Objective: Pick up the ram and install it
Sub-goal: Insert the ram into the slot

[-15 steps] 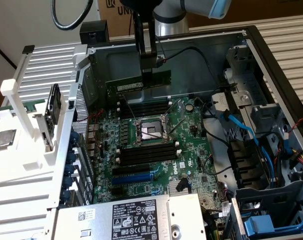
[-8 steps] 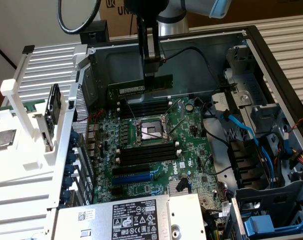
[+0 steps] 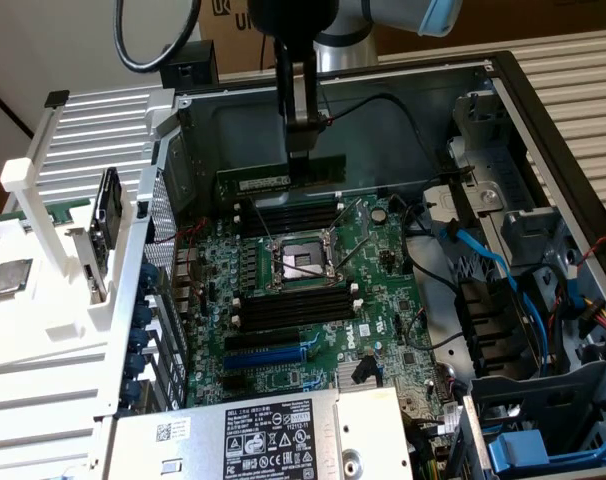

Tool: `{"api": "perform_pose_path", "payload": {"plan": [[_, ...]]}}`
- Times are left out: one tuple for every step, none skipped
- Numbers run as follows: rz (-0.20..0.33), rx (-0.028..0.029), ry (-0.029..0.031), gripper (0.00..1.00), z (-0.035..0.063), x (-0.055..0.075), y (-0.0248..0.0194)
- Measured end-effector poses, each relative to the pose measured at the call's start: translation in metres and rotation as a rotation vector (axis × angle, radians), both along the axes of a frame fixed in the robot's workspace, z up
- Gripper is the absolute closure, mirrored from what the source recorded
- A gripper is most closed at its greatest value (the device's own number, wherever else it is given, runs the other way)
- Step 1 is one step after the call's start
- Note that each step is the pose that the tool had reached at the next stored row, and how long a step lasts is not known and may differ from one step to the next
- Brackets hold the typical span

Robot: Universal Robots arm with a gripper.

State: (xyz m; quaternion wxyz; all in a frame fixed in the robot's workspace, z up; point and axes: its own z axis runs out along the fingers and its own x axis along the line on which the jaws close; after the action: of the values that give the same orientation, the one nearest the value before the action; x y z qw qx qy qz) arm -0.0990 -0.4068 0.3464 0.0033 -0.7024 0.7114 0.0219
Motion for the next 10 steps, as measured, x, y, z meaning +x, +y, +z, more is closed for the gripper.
{"api": "perform_pose_path", "payload": {"plan": [[-0.014,0.0,0.0,0.87,-0.0005,0.0,0.0],[-0.017,-0.0002,0.0002,0.87,-0.0004,0.0,0.0],[-0.017,-0.0004,0.0003,0.87,-0.0005,0.0,-0.0001],[-0.018,-0.0001,0.0001,0.87,-0.0011,0.0,-0.0001],[-0.018,0.0002,-0.0001,0.87,-0.0024,0.0,-0.0001],[-0.018,-0.0001,0.0,0.87,-0.0041,0.0,-0.0002],[-0.018,-0.0002,0.0001,0.87,-0.0059,0.0,-0.0004],[-0.018,-0.0002,0.0001,0.87,-0.0077,0.0,-0.0005],[-0.019,-0.0001,-0.0001,0.87,-0.0131,0.0,-0.0005],[-0.02,0.0,-0.0001,0.87,-0.0149,0.0,-0.0005]]}}
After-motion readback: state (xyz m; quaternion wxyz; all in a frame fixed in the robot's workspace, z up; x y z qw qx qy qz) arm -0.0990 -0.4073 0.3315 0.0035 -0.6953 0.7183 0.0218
